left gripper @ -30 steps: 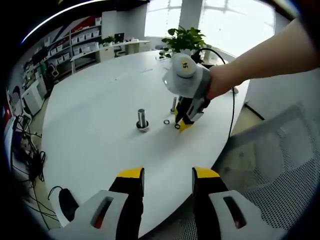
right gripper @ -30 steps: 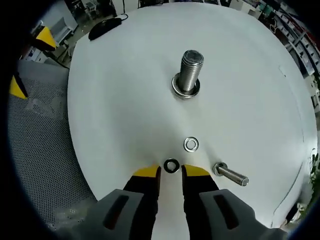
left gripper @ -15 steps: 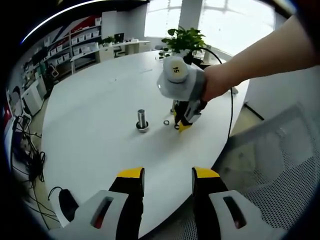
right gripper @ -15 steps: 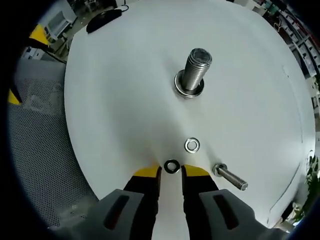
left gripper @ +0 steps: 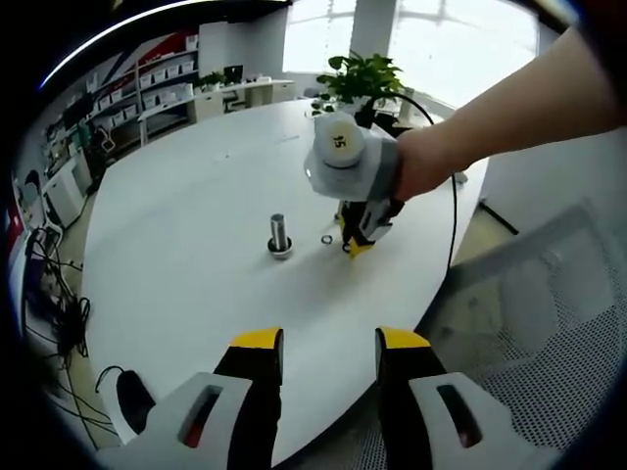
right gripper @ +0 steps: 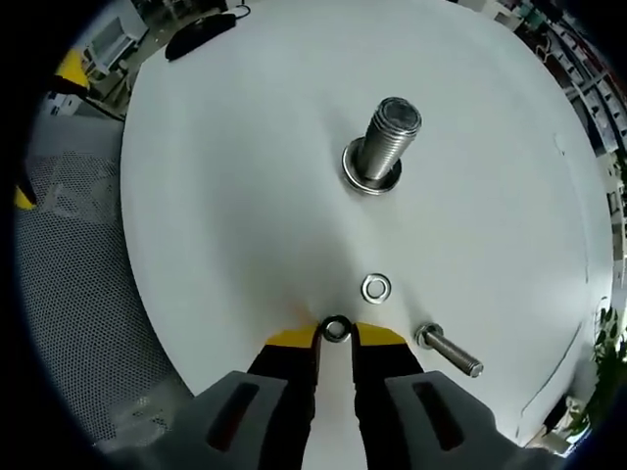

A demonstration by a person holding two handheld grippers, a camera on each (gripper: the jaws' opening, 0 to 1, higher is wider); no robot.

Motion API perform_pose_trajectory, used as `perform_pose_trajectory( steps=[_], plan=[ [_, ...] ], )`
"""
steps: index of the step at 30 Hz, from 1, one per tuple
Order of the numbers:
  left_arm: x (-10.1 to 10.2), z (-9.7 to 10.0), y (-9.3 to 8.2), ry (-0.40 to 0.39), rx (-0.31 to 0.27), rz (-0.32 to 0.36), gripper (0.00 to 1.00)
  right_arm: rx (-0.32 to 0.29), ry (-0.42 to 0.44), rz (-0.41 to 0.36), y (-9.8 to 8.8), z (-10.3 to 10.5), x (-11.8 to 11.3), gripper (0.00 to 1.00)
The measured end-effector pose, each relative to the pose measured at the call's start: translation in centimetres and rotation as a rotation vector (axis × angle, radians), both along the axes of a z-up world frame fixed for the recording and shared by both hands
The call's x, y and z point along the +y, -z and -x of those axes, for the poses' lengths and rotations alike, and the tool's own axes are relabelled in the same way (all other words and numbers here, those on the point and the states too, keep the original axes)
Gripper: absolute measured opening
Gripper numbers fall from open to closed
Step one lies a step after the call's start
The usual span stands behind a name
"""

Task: Place the washer onto the threaded stud by aligning its center hole with the stud, sliding it down to the base, and recovering from edge contact or off-axis alignment until the washer reaches the visible bottom stop.

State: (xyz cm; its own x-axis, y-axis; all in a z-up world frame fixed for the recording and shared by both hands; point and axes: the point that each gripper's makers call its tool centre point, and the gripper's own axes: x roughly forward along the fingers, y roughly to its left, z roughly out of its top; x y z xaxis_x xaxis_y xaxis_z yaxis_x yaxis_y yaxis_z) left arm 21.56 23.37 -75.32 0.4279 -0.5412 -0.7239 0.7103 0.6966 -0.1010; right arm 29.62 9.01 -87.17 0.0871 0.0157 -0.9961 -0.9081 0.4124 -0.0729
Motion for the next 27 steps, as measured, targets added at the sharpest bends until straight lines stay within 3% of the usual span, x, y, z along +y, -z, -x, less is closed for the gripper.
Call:
perform_pose_trajectory(
  steps=[4, 7, 27],
  plan=[
    [0.0, 0.0, 0.1, -0.001, 0.002, -0.001, 0.36, 0.023, 0.067, 0.017, 0.0, -0.1, 0.0, 0.15],
    [0.1, 0.0, 0.2, 0.0, 0.002, -0.004, 0.35, 0.026, 0.065, 0.015, 0.0, -0.2, -0.1, 0.15],
    [0.2, -0.1, -0.2, -0.003, -0.011, 0.002, 0.35, -0.049, 0.137, -0.106, -0.2, -0.2, -0.9, 0.15]
  ],
)
